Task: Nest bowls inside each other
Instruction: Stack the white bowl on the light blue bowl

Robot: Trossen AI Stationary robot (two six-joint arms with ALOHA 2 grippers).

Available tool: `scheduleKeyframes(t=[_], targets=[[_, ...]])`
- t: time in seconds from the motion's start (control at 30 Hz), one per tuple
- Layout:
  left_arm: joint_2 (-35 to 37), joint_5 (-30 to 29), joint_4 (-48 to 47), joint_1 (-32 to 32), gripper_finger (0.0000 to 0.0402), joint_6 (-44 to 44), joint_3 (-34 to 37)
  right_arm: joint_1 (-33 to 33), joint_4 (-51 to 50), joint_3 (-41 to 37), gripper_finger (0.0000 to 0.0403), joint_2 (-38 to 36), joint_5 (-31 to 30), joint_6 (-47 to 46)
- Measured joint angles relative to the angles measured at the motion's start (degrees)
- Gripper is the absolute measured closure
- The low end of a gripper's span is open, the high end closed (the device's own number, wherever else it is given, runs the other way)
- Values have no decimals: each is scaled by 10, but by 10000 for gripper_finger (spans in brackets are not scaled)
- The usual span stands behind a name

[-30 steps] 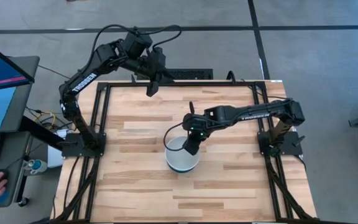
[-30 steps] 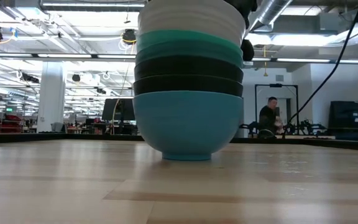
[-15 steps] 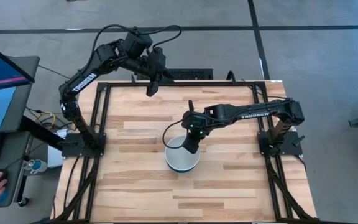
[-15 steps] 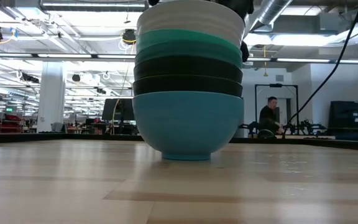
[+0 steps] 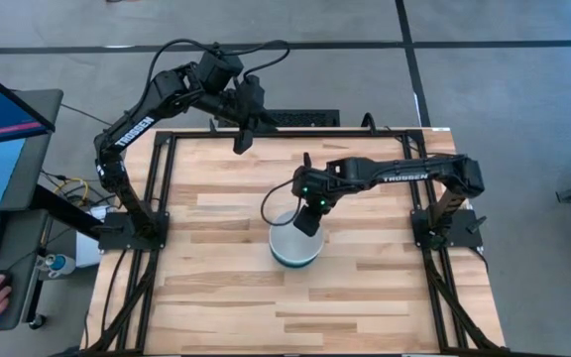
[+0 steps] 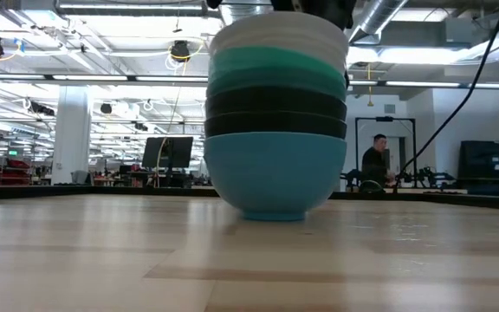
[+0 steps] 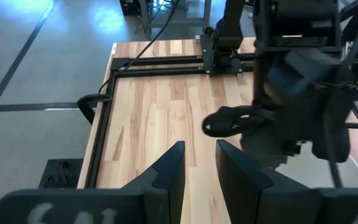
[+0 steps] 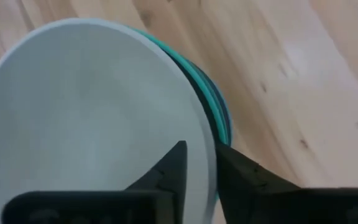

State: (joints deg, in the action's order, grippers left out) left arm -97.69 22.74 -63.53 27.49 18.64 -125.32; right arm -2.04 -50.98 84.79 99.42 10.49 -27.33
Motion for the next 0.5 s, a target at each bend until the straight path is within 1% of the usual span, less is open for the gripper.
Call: scheduleKeyframes(t=[0.17, 0.37, 0.5], targets=[[0, 0, 0, 0, 321, 1, 0, -15, 5, 0, 255, 0, 4, 2], [0, 0, 0, 4, 321, 2, 0, -14, 5, 0, 191, 0, 4, 1], [0, -1, 0, 5, 321, 2, 0, -13, 5, 0, 168, 0, 20, -45]])
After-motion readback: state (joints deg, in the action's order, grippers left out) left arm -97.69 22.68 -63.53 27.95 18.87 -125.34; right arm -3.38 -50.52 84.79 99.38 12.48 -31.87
